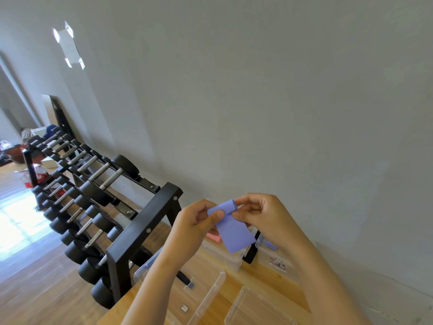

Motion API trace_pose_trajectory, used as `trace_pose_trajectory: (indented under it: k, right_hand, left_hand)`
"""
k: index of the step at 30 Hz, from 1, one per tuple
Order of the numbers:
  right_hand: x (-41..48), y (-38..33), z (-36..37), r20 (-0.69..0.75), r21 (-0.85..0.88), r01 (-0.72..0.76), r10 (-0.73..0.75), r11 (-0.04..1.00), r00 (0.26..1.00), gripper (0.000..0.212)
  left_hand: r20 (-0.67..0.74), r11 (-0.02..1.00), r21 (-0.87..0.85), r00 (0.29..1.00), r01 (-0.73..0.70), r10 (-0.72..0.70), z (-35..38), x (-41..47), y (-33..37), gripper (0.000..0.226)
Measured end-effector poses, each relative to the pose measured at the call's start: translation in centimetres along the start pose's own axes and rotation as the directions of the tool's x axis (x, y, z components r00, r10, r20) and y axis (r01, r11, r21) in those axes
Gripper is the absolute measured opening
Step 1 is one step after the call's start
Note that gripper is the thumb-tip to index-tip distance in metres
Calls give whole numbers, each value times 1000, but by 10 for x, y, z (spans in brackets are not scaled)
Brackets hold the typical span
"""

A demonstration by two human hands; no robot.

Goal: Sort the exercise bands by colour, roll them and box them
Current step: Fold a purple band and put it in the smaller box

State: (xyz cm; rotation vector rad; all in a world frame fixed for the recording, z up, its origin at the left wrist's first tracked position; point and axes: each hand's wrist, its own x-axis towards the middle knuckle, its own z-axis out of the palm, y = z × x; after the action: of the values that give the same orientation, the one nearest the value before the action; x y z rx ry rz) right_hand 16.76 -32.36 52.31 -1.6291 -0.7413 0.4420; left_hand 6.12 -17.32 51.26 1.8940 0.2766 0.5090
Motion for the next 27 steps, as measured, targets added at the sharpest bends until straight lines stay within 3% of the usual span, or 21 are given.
trace_pose_trajectory:
  k: [9,12,15,21,23,27]
  right_hand:
    - [3,2,-2,95,198,-68,50,978,994,24]
    - [4,3,-2,110,197,-79,58,977,992,16]
    - [7,7,4,36,158,-79,74,984,997,5]
    - [9,15,3,4,19,-19,19,1000,1000,22]
    - [8,15,2,6,31,-20,20,999,1000,29]
    - [6,15,0,104,106,-78,67,991,992,29]
  left_hand:
    - [-15,993,-114,1000,8,-10,1,3,-1,5]
    - [-25,994,-108,1000,6,-9,3,4,-5,5]
    - [-30,996,-89,1000,7,-10,6,5,-9,7]
    - [141,903,-352,968,245,-207,12,-2,-11,34]
    - [128,906,-366,976,214,-179,12,-2,-11,37]
    - [91,944,-307,991,121,-98,10,1,-12,21]
